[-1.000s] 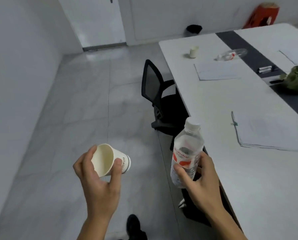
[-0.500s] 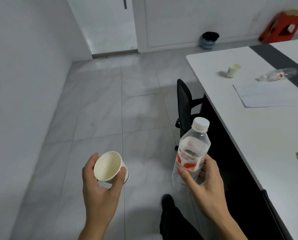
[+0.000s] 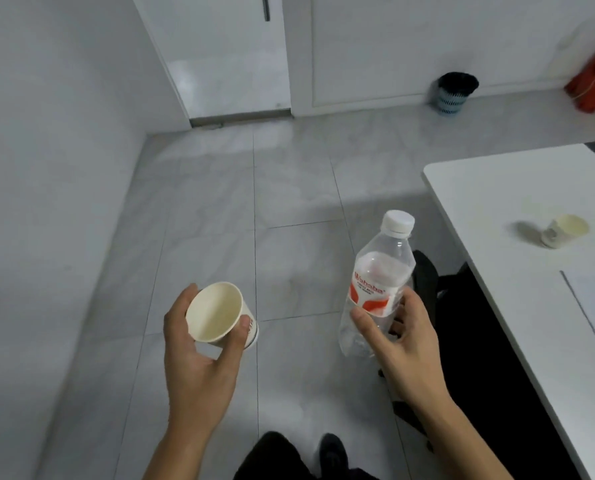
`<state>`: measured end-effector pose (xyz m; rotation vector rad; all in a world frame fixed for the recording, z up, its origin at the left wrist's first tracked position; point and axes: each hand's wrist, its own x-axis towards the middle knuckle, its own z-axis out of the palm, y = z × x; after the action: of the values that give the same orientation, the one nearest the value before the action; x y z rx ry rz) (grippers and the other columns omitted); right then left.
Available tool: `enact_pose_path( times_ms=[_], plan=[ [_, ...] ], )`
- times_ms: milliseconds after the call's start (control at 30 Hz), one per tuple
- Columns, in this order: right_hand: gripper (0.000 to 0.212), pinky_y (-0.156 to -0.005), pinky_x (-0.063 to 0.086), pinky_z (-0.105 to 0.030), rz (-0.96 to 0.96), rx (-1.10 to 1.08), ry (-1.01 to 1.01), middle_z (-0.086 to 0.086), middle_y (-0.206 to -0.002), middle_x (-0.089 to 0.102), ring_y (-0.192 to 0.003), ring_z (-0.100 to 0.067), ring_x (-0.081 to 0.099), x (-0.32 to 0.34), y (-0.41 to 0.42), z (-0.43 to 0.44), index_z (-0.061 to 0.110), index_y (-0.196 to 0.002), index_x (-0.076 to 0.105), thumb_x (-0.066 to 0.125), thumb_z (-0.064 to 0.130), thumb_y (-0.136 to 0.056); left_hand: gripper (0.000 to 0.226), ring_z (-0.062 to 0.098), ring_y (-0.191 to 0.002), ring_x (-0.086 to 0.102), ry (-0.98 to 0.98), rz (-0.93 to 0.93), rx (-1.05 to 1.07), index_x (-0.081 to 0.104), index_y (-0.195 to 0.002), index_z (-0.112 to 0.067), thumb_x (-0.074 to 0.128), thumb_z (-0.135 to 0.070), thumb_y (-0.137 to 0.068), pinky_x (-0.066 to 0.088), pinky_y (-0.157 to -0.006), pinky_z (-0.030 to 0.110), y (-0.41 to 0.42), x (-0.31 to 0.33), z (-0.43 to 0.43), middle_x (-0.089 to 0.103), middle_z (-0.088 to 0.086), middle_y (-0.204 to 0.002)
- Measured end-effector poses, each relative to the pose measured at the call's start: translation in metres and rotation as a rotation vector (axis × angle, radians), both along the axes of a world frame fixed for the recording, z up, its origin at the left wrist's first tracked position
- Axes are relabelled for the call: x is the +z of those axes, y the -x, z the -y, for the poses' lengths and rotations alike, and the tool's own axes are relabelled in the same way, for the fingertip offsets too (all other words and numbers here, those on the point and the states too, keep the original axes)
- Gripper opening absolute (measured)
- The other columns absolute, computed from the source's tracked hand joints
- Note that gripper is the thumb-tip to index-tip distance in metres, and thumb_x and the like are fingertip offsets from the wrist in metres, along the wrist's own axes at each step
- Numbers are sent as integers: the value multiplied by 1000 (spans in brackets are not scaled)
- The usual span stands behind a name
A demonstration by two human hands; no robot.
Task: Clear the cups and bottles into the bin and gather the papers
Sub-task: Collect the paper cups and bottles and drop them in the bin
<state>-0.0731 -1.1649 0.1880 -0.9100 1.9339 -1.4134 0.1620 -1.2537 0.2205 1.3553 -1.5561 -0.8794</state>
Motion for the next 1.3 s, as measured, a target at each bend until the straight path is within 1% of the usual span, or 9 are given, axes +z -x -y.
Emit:
enact_pose_path(
  times_ms=[67,133,233,367,500,667,933,1133,1300],
  plan=[
    [63,-96,54,-43,-13,25,-12,10,-125,64,-112,-7,64,1,8,56,32,-130,54,75,60,-77,74,-1,-118,49,-1,-14,33,42,-137,-37,79,-46,-73,39,-83,9,5,-5,51,48,-20,-132],
    [62,-97,53,-42,-14,33,-27,11,-124,64,-112,-5,64,-3,15,112,33,-128,55,75,60,-77,75,3,-119,50,-23,-29,51,42,-137,-38,79,-50,-72,39,-83,8,14,-16,105,47,-17,-135],
    [63,-98,53,-38,-19,9,-39,12,-124,64,-111,-3,63,-12,31,200,34,-129,55,75,60,-76,76,-1,-118,49,-37,-32,23,42,-136,-39,81,-51,-72,38,-81,2,37,-32,197,48,-15,-133],
    [60,-92,55,-33,-15,-85,-66,12,-120,64,-105,-1,64,-4,60,297,35,-125,56,78,53,-72,74,-16,-112,46,-39,-28,-97,42,-136,-35,78,-46,-73,36,-80,-3,85,-26,320,48,-20,-129],
    [63,-91,53,-31,-18,-214,-47,12,-120,65,-107,-3,64,10,103,362,34,-126,56,79,58,-73,78,-15,-114,45,-4,-17,-275,41,-136,-34,67,-61,-67,36,-81,-3,154,-1,424,44,-27,-130],
    [62,-92,54,-33,31,-436,-45,12,-124,65,-109,-2,64,3,174,422,35,-129,54,80,53,-76,77,-12,-116,46,11,16,-481,42,-137,-34,67,-60,-68,36,-85,0,259,2,529,46,-26,-130],
    [62,-91,52,-29,105,-598,-23,14,-123,65,-109,0,63,-32,343,546,34,-130,54,79,48,-75,70,-14,-117,44,-14,92,-642,40,-136,-40,71,-45,-73,33,-82,-4,458,-29,668,44,-28,-131],
    [58,-85,52,-23,36,-534,-29,16,-119,64,-103,3,64,0,491,664,36,-127,54,78,48,-76,72,-12,-117,46,20,83,-624,41,-138,-36,72,-42,-73,35,-85,-2,577,-4,772,46,-26,-131],
    [56,-84,50,-18,25,-470,-71,16,-119,65,-104,3,63,-8,595,756,34,-127,54,79,46,-77,74,-14,-116,44,-8,65,-557,42,-139,-35,71,-44,-72,36,-84,-1,670,-24,858,46,-25,-129]
  ],
)
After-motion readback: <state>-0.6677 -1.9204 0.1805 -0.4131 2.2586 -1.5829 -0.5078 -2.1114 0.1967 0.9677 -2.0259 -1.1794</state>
